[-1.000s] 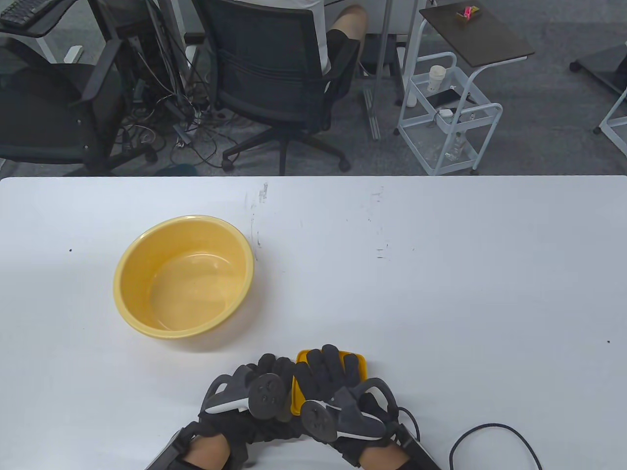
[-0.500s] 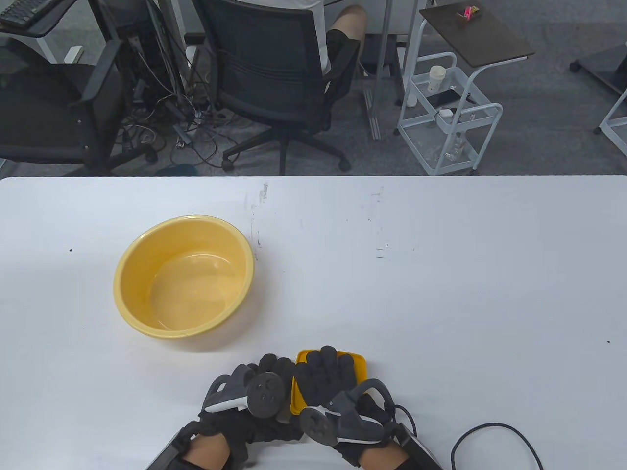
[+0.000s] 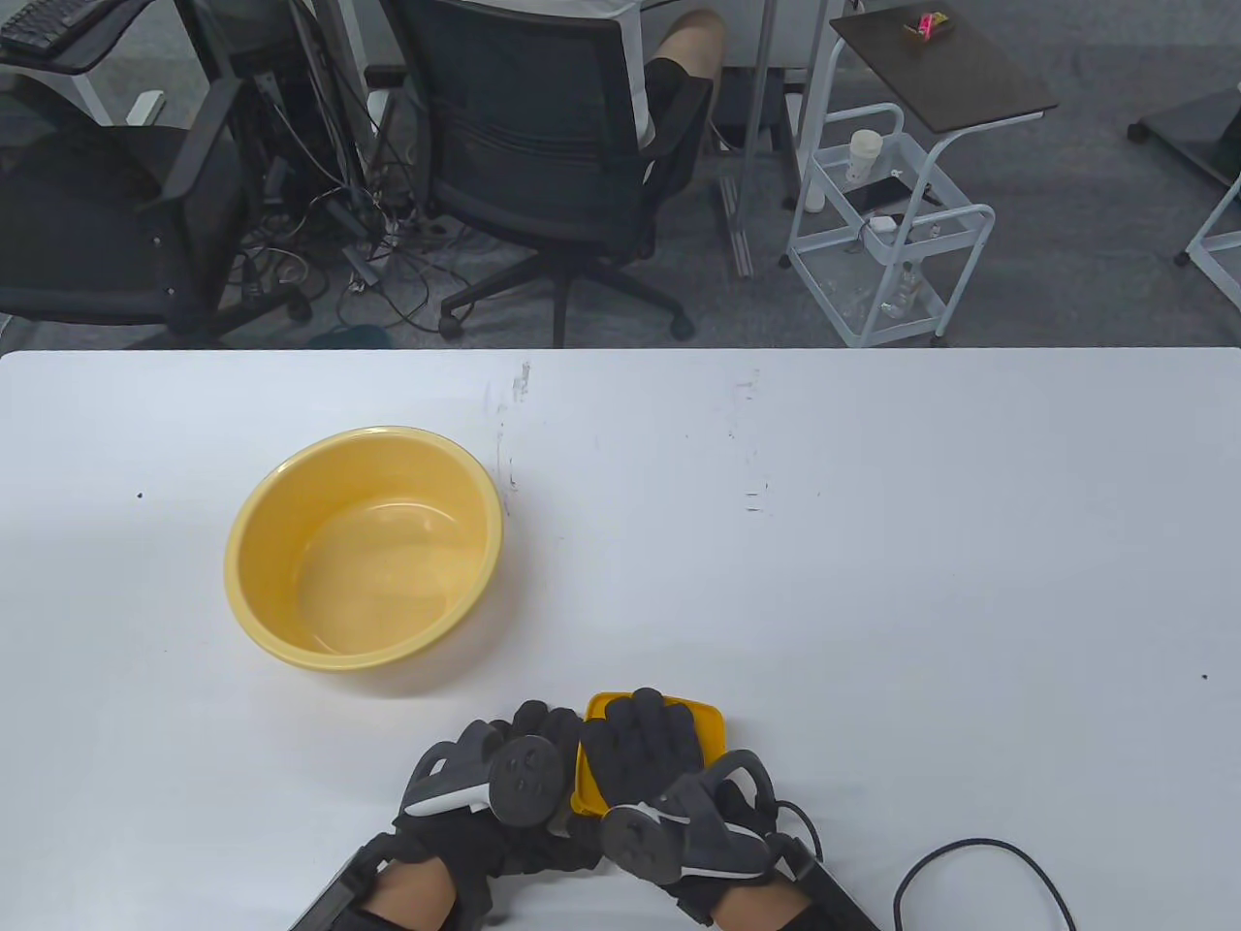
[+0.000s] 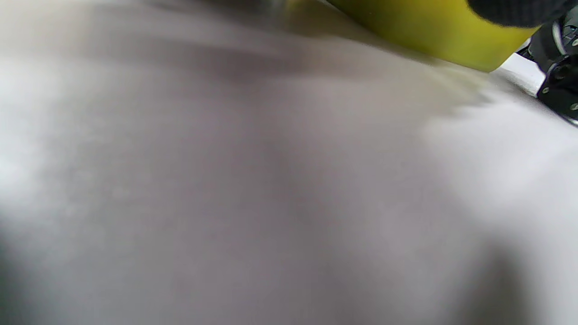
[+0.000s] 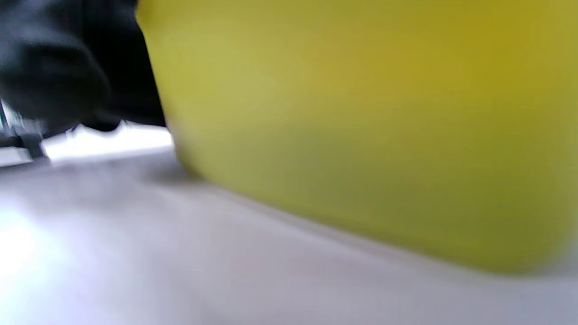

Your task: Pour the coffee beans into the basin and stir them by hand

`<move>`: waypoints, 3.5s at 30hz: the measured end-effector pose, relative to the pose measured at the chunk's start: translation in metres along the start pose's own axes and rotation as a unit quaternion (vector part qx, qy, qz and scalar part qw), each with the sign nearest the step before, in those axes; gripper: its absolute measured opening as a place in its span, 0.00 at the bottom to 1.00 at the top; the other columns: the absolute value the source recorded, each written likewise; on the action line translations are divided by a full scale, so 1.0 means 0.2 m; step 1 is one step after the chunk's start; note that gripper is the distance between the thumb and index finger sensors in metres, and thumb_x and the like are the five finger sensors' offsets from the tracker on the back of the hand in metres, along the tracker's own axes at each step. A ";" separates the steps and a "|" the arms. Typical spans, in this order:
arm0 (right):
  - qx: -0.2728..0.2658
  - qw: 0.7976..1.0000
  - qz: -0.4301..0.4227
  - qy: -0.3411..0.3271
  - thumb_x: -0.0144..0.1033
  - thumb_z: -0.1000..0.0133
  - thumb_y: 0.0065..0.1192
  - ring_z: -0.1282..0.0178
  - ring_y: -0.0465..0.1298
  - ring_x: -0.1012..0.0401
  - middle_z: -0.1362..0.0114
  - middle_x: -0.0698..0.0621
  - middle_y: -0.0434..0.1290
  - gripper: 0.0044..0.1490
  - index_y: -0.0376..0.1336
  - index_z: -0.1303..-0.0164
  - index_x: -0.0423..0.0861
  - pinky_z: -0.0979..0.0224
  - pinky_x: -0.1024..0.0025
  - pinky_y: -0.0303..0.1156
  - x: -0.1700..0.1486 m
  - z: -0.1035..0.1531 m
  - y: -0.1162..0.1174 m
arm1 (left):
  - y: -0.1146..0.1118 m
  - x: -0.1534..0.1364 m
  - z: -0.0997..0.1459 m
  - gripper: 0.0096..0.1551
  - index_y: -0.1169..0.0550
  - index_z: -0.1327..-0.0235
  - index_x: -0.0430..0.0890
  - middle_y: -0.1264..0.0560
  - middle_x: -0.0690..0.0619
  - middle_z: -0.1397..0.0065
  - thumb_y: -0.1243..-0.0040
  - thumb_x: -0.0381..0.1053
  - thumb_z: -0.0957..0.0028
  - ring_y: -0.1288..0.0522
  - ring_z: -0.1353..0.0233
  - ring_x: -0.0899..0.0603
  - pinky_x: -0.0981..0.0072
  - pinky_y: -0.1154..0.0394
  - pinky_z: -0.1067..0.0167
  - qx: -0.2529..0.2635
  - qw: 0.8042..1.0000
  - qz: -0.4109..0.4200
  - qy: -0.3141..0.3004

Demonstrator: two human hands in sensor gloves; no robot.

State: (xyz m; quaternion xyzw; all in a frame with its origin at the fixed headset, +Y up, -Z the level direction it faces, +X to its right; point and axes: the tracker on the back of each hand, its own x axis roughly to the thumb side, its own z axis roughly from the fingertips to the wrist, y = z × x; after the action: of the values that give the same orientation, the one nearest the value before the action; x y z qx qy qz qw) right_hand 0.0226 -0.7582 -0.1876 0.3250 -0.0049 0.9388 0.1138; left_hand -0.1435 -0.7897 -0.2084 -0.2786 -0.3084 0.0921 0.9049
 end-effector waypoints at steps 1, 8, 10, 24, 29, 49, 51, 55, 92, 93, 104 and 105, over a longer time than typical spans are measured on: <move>0.006 1.000 -0.019 0.004 0.64 0.46 0.40 0.23 0.47 0.31 0.24 0.31 0.51 0.53 0.48 0.25 0.33 0.26 0.33 0.46 0.00 0.01 0.00 | 0.00 0.00 0.00 0.67 0.66 0.24 0.40 0.66 0.36 0.17 0.51 0.77 0.54 0.67 0.18 0.25 0.32 0.64 0.25 0.000 1.000 0.001 0.000; -0.020 0.999 -0.043 0.004 0.64 0.46 0.37 0.23 0.49 0.33 0.24 0.32 0.53 0.52 0.50 0.26 0.34 0.26 0.34 0.47 -0.02 0.02 -0.02 | 0.02 -0.04 0.01 0.62 0.64 0.22 0.42 0.65 0.38 0.16 0.65 0.79 0.53 0.68 0.17 0.27 0.33 0.65 0.26 -0.005 0.998 0.061 -0.022; -0.029 0.998 -0.054 0.002 0.63 0.46 0.37 0.23 0.50 0.33 0.25 0.32 0.54 0.51 0.51 0.27 0.33 0.26 0.34 0.48 -0.03 0.02 -0.02 | 0.02 -0.05 0.01 0.60 0.64 0.21 0.43 0.66 0.39 0.15 0.67 0.79 0.52 0.69 0.18 0.28 0.33 0.67 0.26 -0.013 0.996 0.080 -0.024; -0.041 0.997 -0.064 0.007 0.61 0.46 0.40 0.25 0.56 0.33 0.26 0.33 0.58 0.49 0.53 0.28 0.34 0.27 0.36 0.52 -0.03 0.02 -0.06 | 0.00 -0.01 0.02 0.50 0.68 0.24 0.34 0.70 0.30 0.19 0.73 0.67 0.37 0.74 0.22 0.24 0.31 0.71 0.31 -0.025 0.988 0.146 -0.043; -0.067 0.993 -0.098 0.013 0.62 0.46 0.42 0.25 0.57 0.33 0.26 0.34 0.57 0.49 0.52 0.28 0.35 0.26 0.36 0.52 -0.06 0.04 -0.11 | -0.01 0.00 0.02 0.49 0.68 0.24 0.34 0.70 0.30 0.19 0.73 0.66 0.37 0.74 0.22 0.24 0.32 0.70 0.30 -0.023 0.988 0.150 -0.035; -0.250 0.852 -0.214 0.407 0.52 0.43 0.50 0.58 0.80 0.50 0.52 0.48 0.76 0.46 0.47 0.29 0.31 0.31 0.40 0.60 -0.87 0.43 -0.40 | 0.00 0.04 0.03 0.48 0.66 0.24 0.32 0.66 0.28 0.19 0.76 0.65 0.39 0.69 0.22 0.22 0.30 0.66 0.30 0.009 0.989 0.148 -0.001; -0.250 0.831 -0.226 0.443 0.52 0.43 0.49 0.58 0.80 0.50 0.52 0.48 0.75 0.47 0.45 0.28 0.30 0.31 0.40 0.60 -0.92 0.46 -0.38 | 0.00 0.04 0.03 0.49 0.65 0.24 0.33 0.65 0.28 0.19 0.77 0.67 0.40 0.69 0.22 0.22 0.31 0.65 0.29 0.018 0.989 0.144 0.005; -0.236 0.804 -0.235 0.493 0.52 0.42 0.49 0.55 0.78 0.49 0.49 0.47 0.73 0.49 0.40 0.28 0.29 0.31 0.39 0.58 -0.99 0.50 -0.34 | 0.01 0.03 0.04 0.49 0.64 0.23 0.33 0.64 0.28 0.19 0.78 0.67 0.40 0.67 0.21 0.22 0.30 0.63 0.29 0.037 0.989 0.137 0.046; -0.171 0.881 -0.171 0.407 0.59 0.43 0.41 0.26 0.50 0.28 0.23 0.31 0.48 0.50 0.38 0.22 0.38 0.31 0.27 0.39 -0.81 0.41 -0.31 | 0.23 -0.20 0.35 0.57 0.68 0.26 0.28 0.49 0.27 0.25 0.53 0.61 0.33 0.29 0.30 0.31 0.36 0.38 0.32 0.148 0.778 0.607 -0.059; -0.173 0.887 -0.168 0.394 0.59 0.43 0.41 0.26 0.50 0.28 0.23 0.31 0.48 0.50 0.38 0.22 0.38 0.31 0.27 0.39 -0.78 0.40 -0.32 | 0.25 -0.20 0.37 0.58 0.69 0.27 0.27 0.52 0.23 0.25 0.52 0.61 0.33 0.30 0.30 0.32 0.36 0.38 0.32 0.157 0.781 0.601 -0.056; -0.127 0.954 -0.088 0.256 0.63 0.44 0.41 0.22 0.45 0.29 0.20 0.33 0.48 0.51 0.40 0.21 0.41 0.31 0.26 0.37 -0.50 0.28 -0.31 | 0.64 -0.38 0.70 0.54 0.67 0.25 0.28 0.42 0.30 0.28 0.59 0.63 0.31 0.29 0.33 0.34 0.36 0.40 0.31 0.446 0.787 0.425 0.033; -0.119 0.956 -0.086 0.254 0.63 0.44 0.41 0.22 0.45 0.29 0.20 0.33 0.47 0.51 0.40 0.21 0.41 0.31 0.26 0.37 -0.49 0.28 -0.31 | 0.66 -0.41 0.73 0.54 0.67 0.25 0.28 0.42 0.30 0.29 0.59 0.63 0.31 0.29 0.33 0.34 0.36 0.41 0.31 0.465 0.784 0.408 0.053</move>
State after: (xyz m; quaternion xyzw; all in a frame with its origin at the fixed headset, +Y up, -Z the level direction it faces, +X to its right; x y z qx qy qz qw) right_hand 0.1446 -0.7236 -0.2084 0.0590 -0.0600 0.9697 0.2294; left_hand -0.2961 -0.6435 -0.2278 0.0718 -0.0370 0.5702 0.8175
